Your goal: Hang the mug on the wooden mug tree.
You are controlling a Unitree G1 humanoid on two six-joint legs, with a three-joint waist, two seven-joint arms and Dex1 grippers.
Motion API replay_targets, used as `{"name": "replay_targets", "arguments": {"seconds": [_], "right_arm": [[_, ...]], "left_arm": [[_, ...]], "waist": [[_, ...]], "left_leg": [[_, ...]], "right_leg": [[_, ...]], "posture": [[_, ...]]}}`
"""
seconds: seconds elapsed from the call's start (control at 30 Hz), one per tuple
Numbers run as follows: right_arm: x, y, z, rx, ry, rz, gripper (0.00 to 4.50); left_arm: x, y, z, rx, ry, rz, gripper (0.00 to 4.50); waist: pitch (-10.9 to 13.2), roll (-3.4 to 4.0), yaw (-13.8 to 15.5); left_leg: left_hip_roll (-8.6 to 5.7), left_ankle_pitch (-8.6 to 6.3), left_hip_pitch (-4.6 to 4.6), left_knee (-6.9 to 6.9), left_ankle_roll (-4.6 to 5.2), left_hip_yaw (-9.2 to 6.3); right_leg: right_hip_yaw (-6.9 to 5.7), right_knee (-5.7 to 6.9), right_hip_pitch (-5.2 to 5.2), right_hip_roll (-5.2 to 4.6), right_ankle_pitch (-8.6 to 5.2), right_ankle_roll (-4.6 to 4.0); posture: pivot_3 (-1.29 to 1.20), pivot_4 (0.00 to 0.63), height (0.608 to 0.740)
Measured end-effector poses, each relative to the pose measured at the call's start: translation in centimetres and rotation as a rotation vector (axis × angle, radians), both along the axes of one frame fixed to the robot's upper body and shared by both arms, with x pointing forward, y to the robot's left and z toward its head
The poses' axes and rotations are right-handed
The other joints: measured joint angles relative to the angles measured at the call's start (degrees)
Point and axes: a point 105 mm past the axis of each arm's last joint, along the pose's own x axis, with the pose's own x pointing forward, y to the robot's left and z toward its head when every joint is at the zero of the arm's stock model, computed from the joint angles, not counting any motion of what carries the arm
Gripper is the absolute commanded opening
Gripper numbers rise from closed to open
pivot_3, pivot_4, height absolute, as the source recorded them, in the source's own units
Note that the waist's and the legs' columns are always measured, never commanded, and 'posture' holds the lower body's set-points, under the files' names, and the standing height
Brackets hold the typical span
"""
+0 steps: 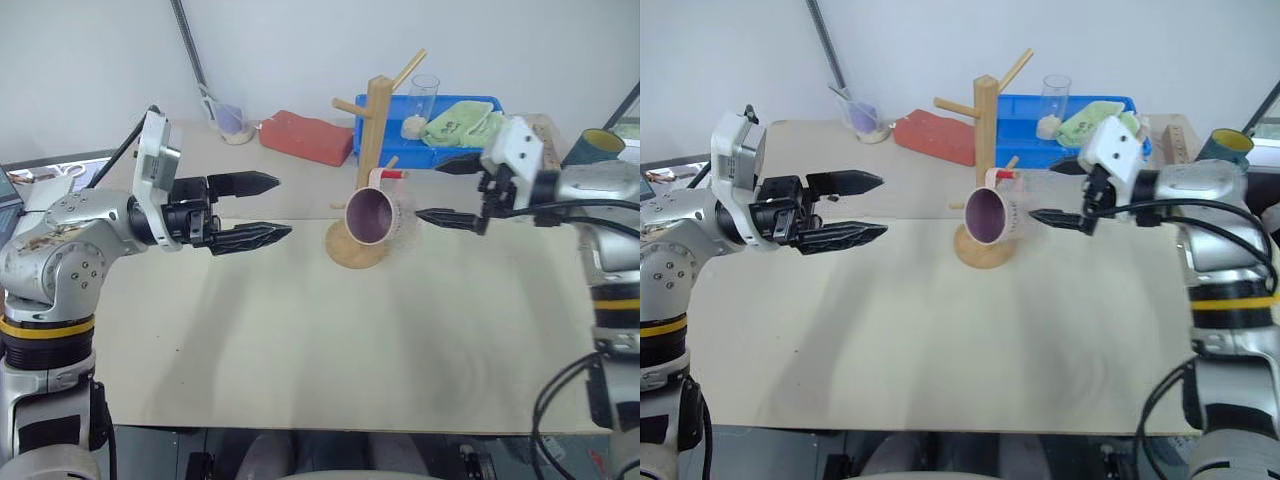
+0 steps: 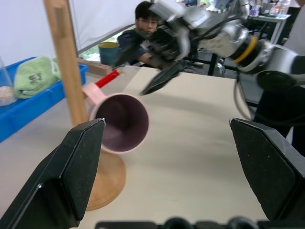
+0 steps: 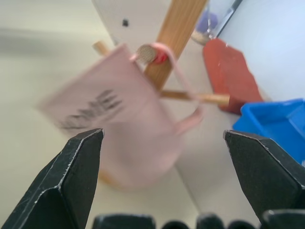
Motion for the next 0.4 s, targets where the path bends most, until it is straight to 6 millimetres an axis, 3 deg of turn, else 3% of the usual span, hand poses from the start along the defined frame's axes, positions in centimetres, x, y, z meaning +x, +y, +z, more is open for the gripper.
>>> {"name": "replay_targets", "arguments": {"seconds": [0.1,0.27,0.4], "right_arm": [[-1.8,0.1,2.2,0.062,0.017,0.000,4.47],[-5.4,2.3,6.3,0.255,0.037,0.052,4.47],[-6.5,3.0,5.3,0.262,0.087,0.044,4.47]], "left_arm": [[0.5,0.5,0.3,0.038,-0.017,0.034,4.50],[1.4,1.1,-0.3,0.109,-0.026,0.101,4.50],[2.5,1.9,0.0,0.123,-0.055,0.156,4.50]], "waist": [[0.0,-0.01,-0.4],[0.0,-0.01,-0.3],[0.0,-0.08,0.2]], "left_leg": [[0.02,0.00,0.00,-0.06,0.00,-0.01],[0.07,-0.01,0.02,-0.12,0.01,-0.13],[0.02,0.00,-0.03,-0.03,0.00,-0.16]], "right_leg": [[0.00,0.02,-0.01,0.04,-0.03,0.00],[-0.09,0.04,0.00,0.08,-0.07,-0.07],[-0.19,0.00,0.03,-0.01,-0.16,0.09]], "posture": [[0.00,0.150,0.740],[0.00,0.150,0.740],[0.00,0.150,0.740]]}}
